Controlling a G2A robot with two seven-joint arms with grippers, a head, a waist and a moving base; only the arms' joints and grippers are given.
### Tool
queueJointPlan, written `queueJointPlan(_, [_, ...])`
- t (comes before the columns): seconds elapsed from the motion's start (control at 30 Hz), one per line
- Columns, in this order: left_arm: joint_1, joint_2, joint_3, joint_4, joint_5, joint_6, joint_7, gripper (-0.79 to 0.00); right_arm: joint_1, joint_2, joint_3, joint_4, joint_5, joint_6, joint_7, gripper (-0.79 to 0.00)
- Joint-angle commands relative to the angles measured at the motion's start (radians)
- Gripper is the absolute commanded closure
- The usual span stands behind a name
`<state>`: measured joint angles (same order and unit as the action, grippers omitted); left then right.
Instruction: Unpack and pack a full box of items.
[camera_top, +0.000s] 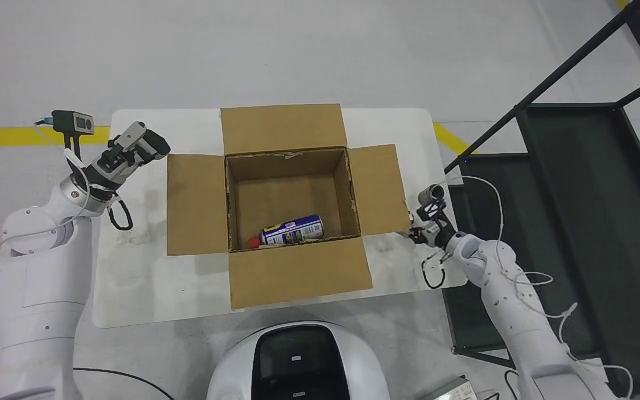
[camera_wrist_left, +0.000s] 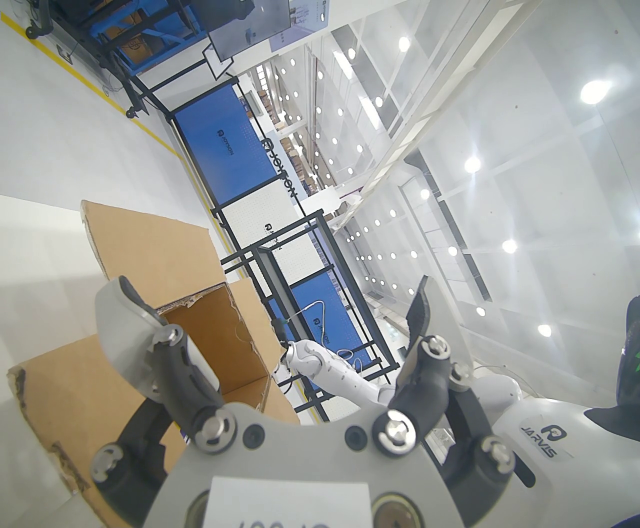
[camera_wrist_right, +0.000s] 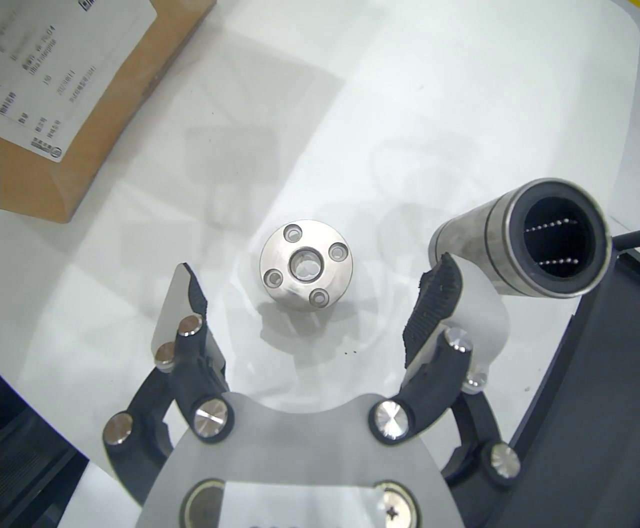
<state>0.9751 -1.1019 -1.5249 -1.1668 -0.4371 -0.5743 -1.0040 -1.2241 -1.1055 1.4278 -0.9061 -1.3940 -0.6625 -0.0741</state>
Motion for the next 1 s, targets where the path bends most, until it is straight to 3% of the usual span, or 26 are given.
queueJointPlan(0.0, [0.0,0.0,0.0,0.0,0.0,0.0,0.0,-0.785,0.015,-0.001,-0.015,0.025,-0.025,0.007,-0.014,-0.739])
queueJointPlan(0.07, [0.0,0.0,0.0,0.0,0.0,0.0,0.0,-0.785,0.032,-0.003,-0.034,0.053,-0.052,0.017,-0.029,-0.733])
queueJointPlan(0.37, [0.0,0.0,0.0,0.0,0.0,0.0,0.0,-0.785,0.129,-0.019,-0.111,0.193,-0.12,0.059,-0.111,-0.514])
queueJointPlan(0.5, [0.0,0.0,0.0,0.0,0.0,0.0,0.0,-0.785,0.168,-0.025,-0.145,0.254,-0.168,0.08,-0.155,-0.268])
queueJointPlan(0.57, [0.0,0.0,0.0,0.0,0.0,0.0,0.0,-0.785,0.183,-0.028,-0.158,0.286,-0.185,0.095,-0.188,0.0])
queueJointPlan(0.97, [0.0,0.0,0.0,0.0,0.0,0.0,0.0,-0.785,0.243,-0.018,-0.205,0.409,-0.299,0.127,-0.46,0.0])
